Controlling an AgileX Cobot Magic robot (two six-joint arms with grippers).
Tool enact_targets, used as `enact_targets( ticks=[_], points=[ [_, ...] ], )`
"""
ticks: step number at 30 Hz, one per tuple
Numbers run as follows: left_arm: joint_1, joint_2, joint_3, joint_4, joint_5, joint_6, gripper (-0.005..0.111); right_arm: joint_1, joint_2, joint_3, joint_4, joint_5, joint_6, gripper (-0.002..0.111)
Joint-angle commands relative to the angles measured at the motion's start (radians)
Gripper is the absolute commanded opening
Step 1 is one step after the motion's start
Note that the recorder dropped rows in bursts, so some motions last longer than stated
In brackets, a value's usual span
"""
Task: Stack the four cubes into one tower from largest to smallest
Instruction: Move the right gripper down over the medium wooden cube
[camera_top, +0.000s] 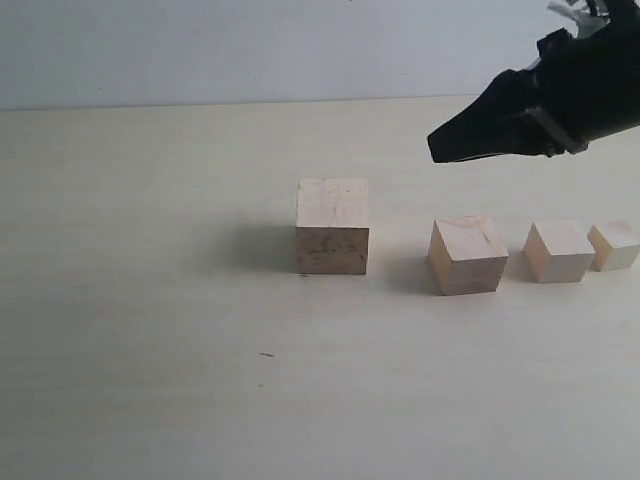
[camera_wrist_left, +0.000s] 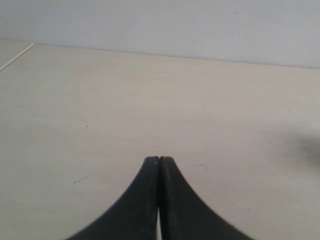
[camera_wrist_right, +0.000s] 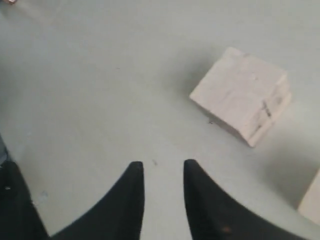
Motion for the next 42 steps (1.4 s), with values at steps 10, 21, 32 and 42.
enact_targets(
  ticks=[10,21,32,42],
  points=[
    [0.005,-0.004,0.003,-0.006,-0.012,-0.001,0.000,-0.004,0.210,-0.004,0.131,-0.445,-0.063,0.064],
    [0.005,-0.004,0.003,-0.006,-0.012,-0.004,0.000,-0.004,0.118,-0.085,0.054,-0.683,-0.074,0.064],
    [0.005,-0.004,0.003,-0.006,-0.012,0.000,0.000,-0.004,0.063,0.075,0.045,-0.988,0.024,0.064],
    [0.005,-0.004,0.003,-0.006,-0.012,-0.003,0.000,-0.004,-0.004,0.094,0.033,-0.907,-0.357,0.064]
  ],
)
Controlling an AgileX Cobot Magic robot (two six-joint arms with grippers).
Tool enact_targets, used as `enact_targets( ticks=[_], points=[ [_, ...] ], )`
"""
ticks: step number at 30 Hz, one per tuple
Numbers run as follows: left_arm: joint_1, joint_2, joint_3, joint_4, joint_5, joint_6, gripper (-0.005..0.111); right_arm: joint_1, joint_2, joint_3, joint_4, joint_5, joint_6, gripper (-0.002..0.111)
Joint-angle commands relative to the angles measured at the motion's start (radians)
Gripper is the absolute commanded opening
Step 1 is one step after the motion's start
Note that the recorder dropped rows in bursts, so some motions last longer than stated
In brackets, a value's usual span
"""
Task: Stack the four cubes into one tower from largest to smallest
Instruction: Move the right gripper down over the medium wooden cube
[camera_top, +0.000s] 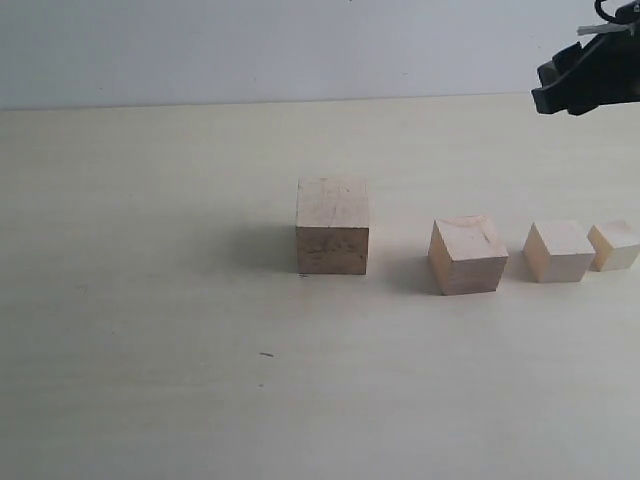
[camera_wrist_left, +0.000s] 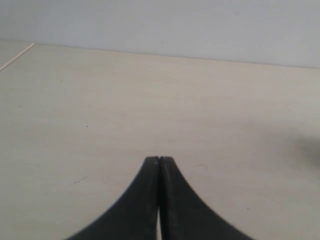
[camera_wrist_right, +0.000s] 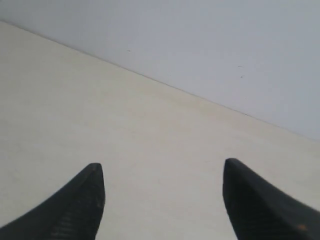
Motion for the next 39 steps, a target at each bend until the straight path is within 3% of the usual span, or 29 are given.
enact_targets(
  ticks=[1,12,14,15,16,17,19,25,27,30,34,39],
  points=[
    [0.005,-0.004,0.003,-0.006,-0.012,-0.003,0.000,-0.004,-0.019,-0.007,0.087,0.075,0.022,0.064],
    [0.005,-0.004,0.003,-0.006,-0.012,0.000,0.000,-0.004,-0.034,-0.007,0.068,0.422,0.143,0.064],
    [0.005,-0.004,0.003,-0.006,-0.012,0.000,0.000,0.021,-0.039,-0.004,-0.133,0.387,0.434,0.064],
    [0.005,-0.004,0.003,-0.006,-0.012,0.000,0.000,0.042,-0.039,-0.004,-0.362,0.348,0.731,0.064],
    [0.005,-0.004,0.003,-0.006,-0.012,0.000,0.000,0.062,-0.039,-0.003,-0.527,0.319,0.909,0.064],
    [0.005,-0.004,0.003,-0.006,-0.012,0.000,0.000,0.110,-0.039,0.001,-0.819,0.262,1.235,0.064],
    [0.005,-0.004,0.003,-0.006,-0.012,-0.002,0.000,0.186,-0.039,0.055,-1.014,0.109,1.444,0.064],
    [0.005,-0.004,0.003,-0.006,-0.012,-0.002,0.000,0.287,-0.039,0.312,-1.046,-0.198,1.527,0.064],
    [0.005,-0.004,0.003,-0.006,-0.012,-0.002,0.000,0.287,-0.039,0.431,-1.124,-0.410,1.640,0.064],
    [0.005,-0.004,0.003,-0.006,-0.012,0.000,0.000,0.287,-0.021,0.547,-1.208,-0.646,1.616,0.066],
    [0.005,-0.004,0.003,-0.006,-0.012,0.000,0.000,0.287,0.027,0.551,-1.135,-0.659,1.530,0.076],
    [0.005,-0.004,0.003,-0.006,-0.012,0.000,0.000,0.287,0.129,0.531,-1.118,-0.657,1.537,0.078]
  ],
)
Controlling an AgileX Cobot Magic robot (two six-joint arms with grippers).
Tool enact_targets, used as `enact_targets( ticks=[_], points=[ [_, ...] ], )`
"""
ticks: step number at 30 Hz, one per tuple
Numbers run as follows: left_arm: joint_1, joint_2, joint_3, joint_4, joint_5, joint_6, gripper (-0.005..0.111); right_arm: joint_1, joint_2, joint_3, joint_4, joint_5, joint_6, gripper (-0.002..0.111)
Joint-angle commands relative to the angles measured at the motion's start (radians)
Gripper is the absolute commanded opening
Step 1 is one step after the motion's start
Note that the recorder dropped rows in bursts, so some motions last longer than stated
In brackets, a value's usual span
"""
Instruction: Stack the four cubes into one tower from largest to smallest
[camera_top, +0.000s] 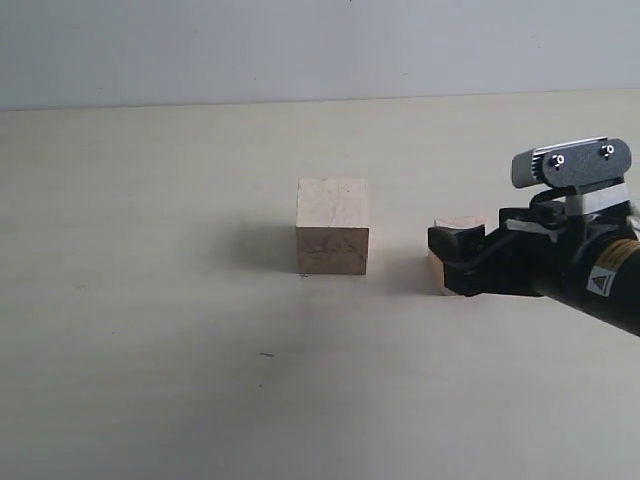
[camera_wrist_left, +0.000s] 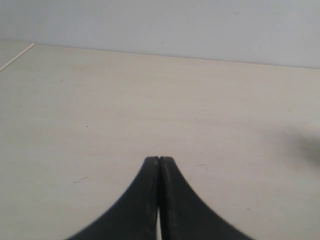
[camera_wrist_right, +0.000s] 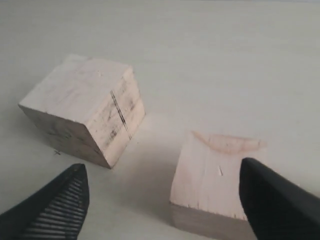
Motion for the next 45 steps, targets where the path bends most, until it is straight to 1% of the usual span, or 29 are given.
enact_targets(
  ticks=[1,5,8,12,18,20,24,26,29,32,42,45],
  points=[
    [0.005,-0.004,0.003,-0.006,-0.012,0.000,0.000,0.002,0.090,-0.025,0.014,-0.021,-0.011,0.078],
    [0.005,-0.004,0.003,-0.006,-0.012,-0.002,0.000,0.002,0.152,-0.067,0.012,-0.013,-0.017,0.078],
    [0.005,-0.004,0.003,-0.006,-0.012,-0.002,0.000,0.002,0.190,-0.090,0.013,-0.005,-0.058,0.078],
    [0.005,-0.004,0.003,-0.006,-0.012,-0.002,0.000,0.002,0.233,-0.120,0.013,0.045,-0.066,0.078],
    [0.005,-0.004,0.003,-0.006,-0.012,-0.002,0.000,0.002,0.239,-0.148,0.014,0.161,-0.075,0.073],
    [0.005,-0.004,0.003,-0.006,-0.012,0.001,0.000,0.002,0.236,-0.159,0.014,0.169,-0.108,0.073],
    [0.005,-0.004,0.003,-0.006,-0.012,0.001,0.000,0.002,0.180,-0.195,0.014,0.195,-0.113,0.075],
    [0.005,-0.004,0.003,-0.006,-0.012,0.001,0.000,0.002,0.154,-0.216,0.058,0.253,-0.145,0.076],
    [0.005,-0.004,0.003,-0.006,-0.012,0.001,0.000,0.002,0.152,-0.247,0.219,0.352,-0.250,0.076],
    [0.005,-0.004,0.003,-0.006,-0.012,0.001,0.000,0.002,0.169,-0.251,0.327,0.361,-0.315,0.076],
    [0.005,-0.004,0.003,-0.006,-0.012,-0.002,0.000,0.002,0.225,-0.251,0.332,0.393,-0.316,0.076],
    [0.005,-0.004,0.003,-0.006,-0.012,-0.002,0.000,0.002,0.195,-0.251,0.328,0.357,-0.332,0.076]
  ],
)
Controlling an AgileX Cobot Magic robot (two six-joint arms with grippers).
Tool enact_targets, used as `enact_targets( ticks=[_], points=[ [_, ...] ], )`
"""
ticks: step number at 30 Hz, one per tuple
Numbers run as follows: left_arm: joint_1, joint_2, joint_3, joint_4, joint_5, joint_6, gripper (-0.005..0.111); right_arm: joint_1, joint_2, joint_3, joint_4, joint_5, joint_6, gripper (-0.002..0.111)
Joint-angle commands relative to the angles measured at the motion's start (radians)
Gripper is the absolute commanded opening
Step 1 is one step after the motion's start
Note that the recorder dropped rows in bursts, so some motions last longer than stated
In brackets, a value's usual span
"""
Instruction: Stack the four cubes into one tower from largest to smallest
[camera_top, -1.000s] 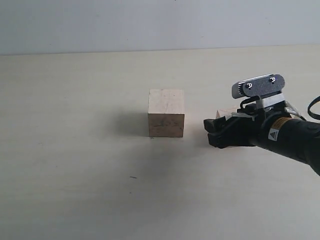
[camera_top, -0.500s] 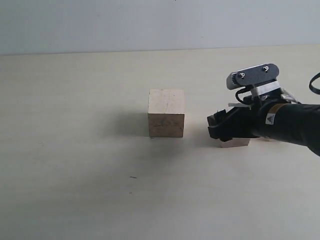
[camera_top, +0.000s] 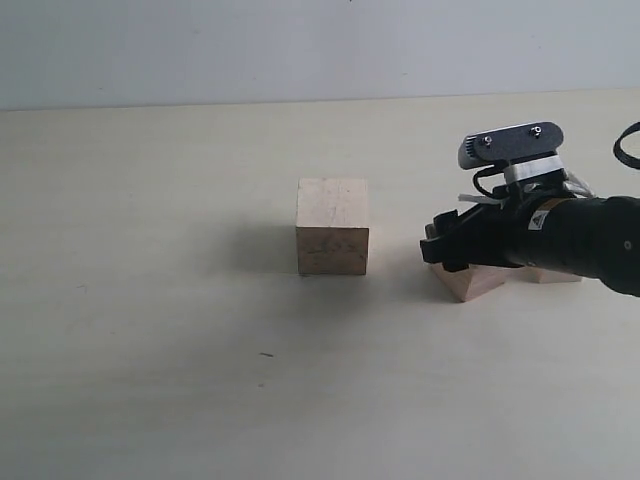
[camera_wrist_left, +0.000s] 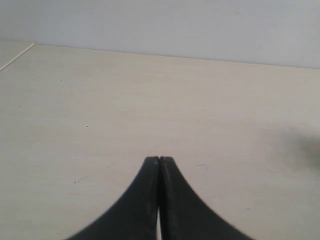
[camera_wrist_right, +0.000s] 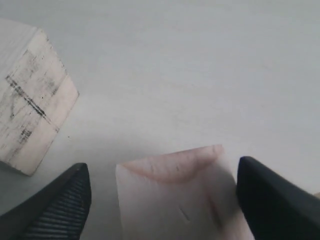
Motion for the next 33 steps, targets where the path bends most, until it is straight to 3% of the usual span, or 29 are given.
enact_targets(
  ticks=[1,6,8,12,15,24,33],
  points=[
    [0.005,-0.004,0.003,-0.006,-0.012,-0.002,0.000,0.002,-0.026,0.010,0.007,0.033,-0.007,0.076],
    [0.005,-0.004,0.003,-0.006,-0.012,0.000,0.000,0.002,-0.142,-0.006,0.009,0.019,-0.060,0.076],
    [0.005,-0.004,0.003,-0.006,-0.012,0.000,0.000,-0.016,-0.163,-0.062,0.040,0.171,-0.064,0.076],
    [0.005,-0.004,0.003,-0.006,-0.012,0.000,0.000,-0.078,-0.135,-0.261,0.023,0.675,-0.075,0.076],
    [0.005,-0.004,0.003,-0.006,-0.012,0.000,0.000,-0.094,-0.104,-0.411,-0.021,0.842,-0.075,0.076],
    [0.005,-0.004,0.003,-0.006,-0.012,-0.003,0.000,-0.092,0.040,-0.515,0.028,0.996,-0.072,0.076],
    [0.005,-0.004,0.003,-0.006,-0.012,0.000,0.000,-0.092,0.077,-0.515,-0.004,0.947,-0.077,0.076]
  ],
)
